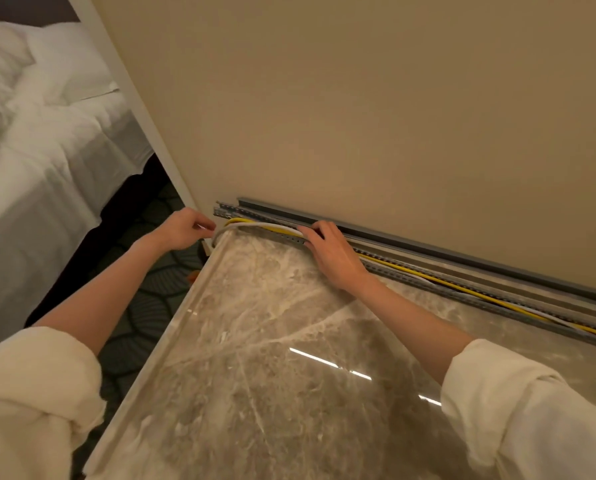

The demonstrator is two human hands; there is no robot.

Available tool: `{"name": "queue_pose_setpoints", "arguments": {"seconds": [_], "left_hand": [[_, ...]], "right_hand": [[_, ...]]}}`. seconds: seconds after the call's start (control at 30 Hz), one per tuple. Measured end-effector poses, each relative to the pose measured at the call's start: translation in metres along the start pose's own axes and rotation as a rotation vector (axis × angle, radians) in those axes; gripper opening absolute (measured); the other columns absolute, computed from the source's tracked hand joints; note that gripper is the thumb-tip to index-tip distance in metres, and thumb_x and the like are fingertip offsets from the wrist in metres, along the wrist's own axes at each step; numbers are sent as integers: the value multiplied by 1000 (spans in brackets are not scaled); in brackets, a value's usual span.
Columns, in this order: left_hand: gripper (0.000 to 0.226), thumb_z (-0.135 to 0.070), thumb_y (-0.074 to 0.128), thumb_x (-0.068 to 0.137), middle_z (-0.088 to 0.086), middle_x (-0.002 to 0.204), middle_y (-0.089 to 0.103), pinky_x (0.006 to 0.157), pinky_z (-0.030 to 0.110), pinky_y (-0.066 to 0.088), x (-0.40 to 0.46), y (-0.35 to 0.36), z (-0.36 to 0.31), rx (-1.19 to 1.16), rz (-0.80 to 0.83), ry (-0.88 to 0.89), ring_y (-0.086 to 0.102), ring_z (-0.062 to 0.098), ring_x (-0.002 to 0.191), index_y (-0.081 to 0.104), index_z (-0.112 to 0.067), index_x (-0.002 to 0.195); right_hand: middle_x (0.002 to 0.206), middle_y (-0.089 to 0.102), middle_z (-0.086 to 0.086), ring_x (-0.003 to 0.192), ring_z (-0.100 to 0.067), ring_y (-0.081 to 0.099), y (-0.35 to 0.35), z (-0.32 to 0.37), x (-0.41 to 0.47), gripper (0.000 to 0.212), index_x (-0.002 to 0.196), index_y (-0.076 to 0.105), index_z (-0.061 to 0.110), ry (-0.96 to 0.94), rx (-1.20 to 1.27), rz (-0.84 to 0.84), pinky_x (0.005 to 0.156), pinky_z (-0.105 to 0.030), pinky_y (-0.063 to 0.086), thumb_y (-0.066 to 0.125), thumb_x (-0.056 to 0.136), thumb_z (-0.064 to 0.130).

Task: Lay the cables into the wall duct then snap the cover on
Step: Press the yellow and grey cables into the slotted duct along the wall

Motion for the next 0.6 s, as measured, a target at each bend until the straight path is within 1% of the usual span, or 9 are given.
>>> {"name": "queue_pose_setpoints", "arguments": {"seconds": [0.07, 0.17, 0.3, 0.37, 0.43, 0.47, 0.57, 0.6], "left_hand": [[29, -7, 60, 89, 16, 123, 64, 103, 41, 45, 2, 7, 2, -4, 41, 7, 60, 28, 111, 63, -1, 117], [31, -3, 56, 90, 16, 125, 63, 103, 40, 43, 6, 16, 3, -21, 63, 21, 59, 29, 112, 60, -1, 121], [32, 0, 54, 90, 16, 126, 62, 103, 37, 41, 12, 18, 2, -87, 47, 40, 56, 27, 115, 59, -1, 122], [33, 0, 54, 91, 14, 126, 62, 101, 35, 40, 13, 19, 3, -133, 51, 45, 56, 24, 113, 58, -2, 123], [32, 0, 52, 91, 15, 124, 62, 101, 35, 41, 13, 19, 6, -147, 62, 50, 56, 21, 109, 58, -3, 123], [30, -1, 52, 92, 16, 121, 63, 101, 37, 42, 13, 20, 7, -150, 65, 53, 56, 20, 105, 60, -2, 120], [22, -2, 50, 93, 18, 112, 65, 100, 40, 43, 12, 22, 9, -182, 66, 49, 56, 20, 99, 63, -2, 111], [21, -3, 49, 94, 18, 111, 65, 99, 40, 43, 12, 24, 10, -206, 69, 36, 56, 20, 100, 62, -2, 110]], "right_hand": [[107, 54, -17, 95, -31, 52, 3, -3, 0, 35, 129, 49, 6, -6, -2, -7, 74, -38, 49, 50, 94, 12], [111, 53, -15, 99, -29, 51, 9, -6, -1, 38, 132, 45, 8, -10, -29, 4, 77, -38, 50, 51, 94, 11], [115, 52, -14, 101, -28, 50, 12, -7, -1, 38, 133, 43, 9, 3, -26, 25, 78, -38, 50, 48, 96, 12], [117, 51, -14, 103, -28, 50, 12, -7, 0, 39, 135, 41, 9, 6, -26, 46, 80, -38, 49, 47, 96, 12], [120, 50, -13, 105, -27, 48, 12, -7, 0, 44, 138, 37, 11, 7, -39, 74, 83, -38, 49, 48, 96, 10], [121, 48, -12, 105, -26, 47, 12, -7, -1, 51, 141, 32, 13, 2, -50, 93, 84, -38, 49, 50, 94, 6], [117, 45, -11, 100, -25, 44, 10, -6, -3, 87, 148, 13, 24, -22, -57, 130, 80, -36, 46, 55, 80, -11], [117, 45, -12, 100, -26, 44, 9, -5, -4, 93, 148, 10, 27, -28, -57, 137, 79, -36, 46, 54, 77, -14]]}}
Point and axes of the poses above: each hand's wrist, its own x-axis towards the middle knuckle, its own y-axis out of the palm, z = x × y, the point moved 4 cm from there along x, towards the middle knuckle
